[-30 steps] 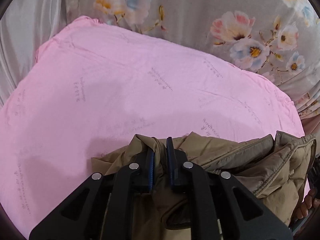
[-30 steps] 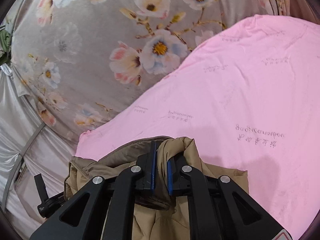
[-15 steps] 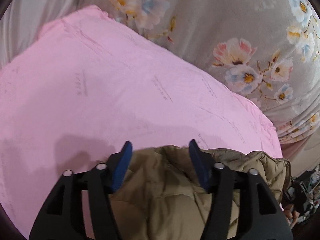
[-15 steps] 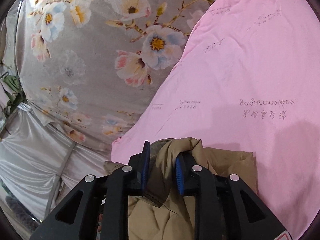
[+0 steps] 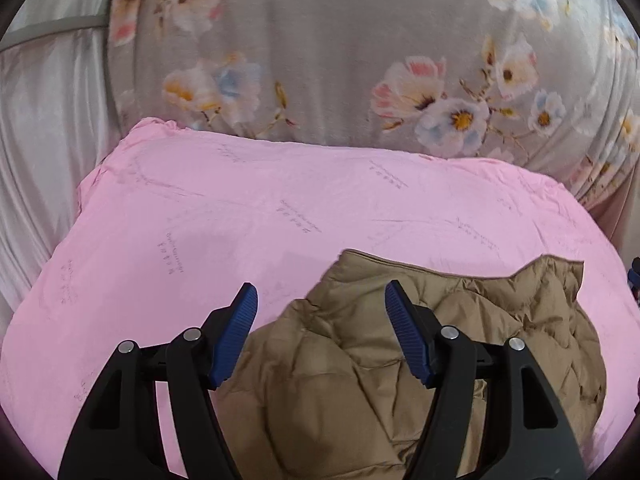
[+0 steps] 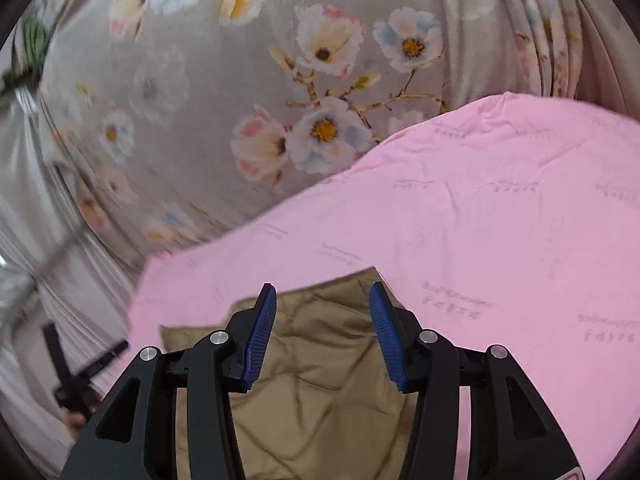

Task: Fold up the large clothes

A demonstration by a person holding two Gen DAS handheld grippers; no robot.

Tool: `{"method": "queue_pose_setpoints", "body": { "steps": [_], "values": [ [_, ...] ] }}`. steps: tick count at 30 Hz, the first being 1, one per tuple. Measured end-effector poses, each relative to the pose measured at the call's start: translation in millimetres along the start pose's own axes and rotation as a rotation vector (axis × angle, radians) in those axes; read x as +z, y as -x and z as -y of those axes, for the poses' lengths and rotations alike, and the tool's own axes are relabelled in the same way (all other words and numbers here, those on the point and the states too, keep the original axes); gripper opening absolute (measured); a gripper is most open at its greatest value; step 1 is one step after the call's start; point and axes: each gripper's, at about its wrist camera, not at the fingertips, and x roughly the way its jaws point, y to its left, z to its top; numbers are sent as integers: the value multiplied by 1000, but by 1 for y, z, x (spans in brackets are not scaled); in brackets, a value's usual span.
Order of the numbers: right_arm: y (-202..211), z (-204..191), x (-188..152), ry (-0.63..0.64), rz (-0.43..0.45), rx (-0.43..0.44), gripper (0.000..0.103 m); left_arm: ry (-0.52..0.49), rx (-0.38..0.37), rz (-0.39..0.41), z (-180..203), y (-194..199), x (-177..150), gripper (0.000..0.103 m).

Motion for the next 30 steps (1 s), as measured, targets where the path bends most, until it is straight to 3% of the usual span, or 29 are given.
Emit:
{"method": "queue_pose_setpoints", "body": {
  "steps": [4,6,10,15,19,30],
  "values": [
    [-57,-21,-21,166,-110,-164,32,-64,-3,-89,39,-38,-6,64],
    [-87,-24,-31,185,-177,-165,26,-81,7,-127,52,-56,-9,64],
    [-137,-53,-50,260,-266,-123,23,-115,101,-151,57,-78,-12,64],
    [-171,-95,-69,425,-283,-176,19,-72,218,-186,18,-99,-24,68],
    [-182,-86,-73,387,-291,-173,17,34,182,-220,-10,-112,-33,70],
    [-196,-58,-77,251,-290,-104,11,97,178,-225,-15,-128,-47,77]
  ]
}}
